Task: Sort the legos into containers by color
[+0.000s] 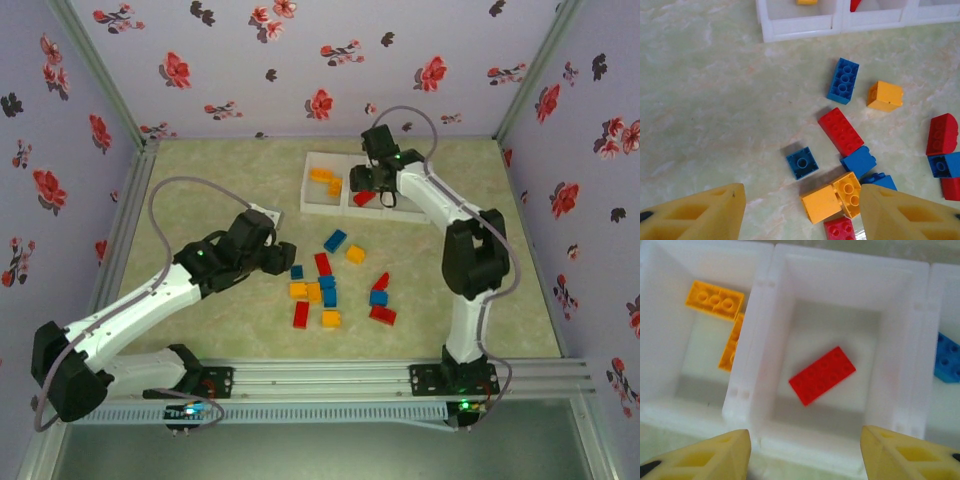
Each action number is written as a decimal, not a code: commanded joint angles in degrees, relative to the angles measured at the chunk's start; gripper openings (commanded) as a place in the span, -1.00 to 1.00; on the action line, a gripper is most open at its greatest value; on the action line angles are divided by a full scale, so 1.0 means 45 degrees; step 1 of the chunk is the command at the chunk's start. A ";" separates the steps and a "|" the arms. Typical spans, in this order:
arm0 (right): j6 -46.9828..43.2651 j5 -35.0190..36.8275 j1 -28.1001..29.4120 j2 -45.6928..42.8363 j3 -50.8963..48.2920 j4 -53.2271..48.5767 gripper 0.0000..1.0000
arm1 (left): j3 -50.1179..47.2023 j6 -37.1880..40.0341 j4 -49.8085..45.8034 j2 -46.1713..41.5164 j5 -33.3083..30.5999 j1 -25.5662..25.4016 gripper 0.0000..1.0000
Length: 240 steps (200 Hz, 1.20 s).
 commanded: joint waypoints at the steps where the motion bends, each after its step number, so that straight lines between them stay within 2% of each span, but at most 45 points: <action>1: -0.0131 0.0722 0.0510 -0.1874 -0.1125 0.0481 0.21 | -0.0277 -0.0413 0.0211 -0.0257 -0.0432 -0.0117 0.24; 63: 0.0603 0.1037 0.1636 -0.4442 -0.4139 0.1089 0.21 | -0.0675 -0.1450 -0.0028 0.0176 -0.0865 -0.0117 0.27; 115: 0.1219 0.0915 0.1928 -0.5192 -0.5493 0.1397 0.20 | -0.0909 -0.3207 0.0247 0.1292 -0.0901 -0.0178 0.28; 142: 0.1240 0.0973 0.1970 -0.5563 -0.6087 0.1346 0.21 | -0.0974 -0.4217 0.0465 0.1733 -0.1537 -0.0253 0.35; 240: 0.1509 0.0981 0.1989 -0.6459 -0.7967 0.1279 0.21 | -0.0105 -0.4577 0.0494 0.4242 -0.1608 -0.0602 0.37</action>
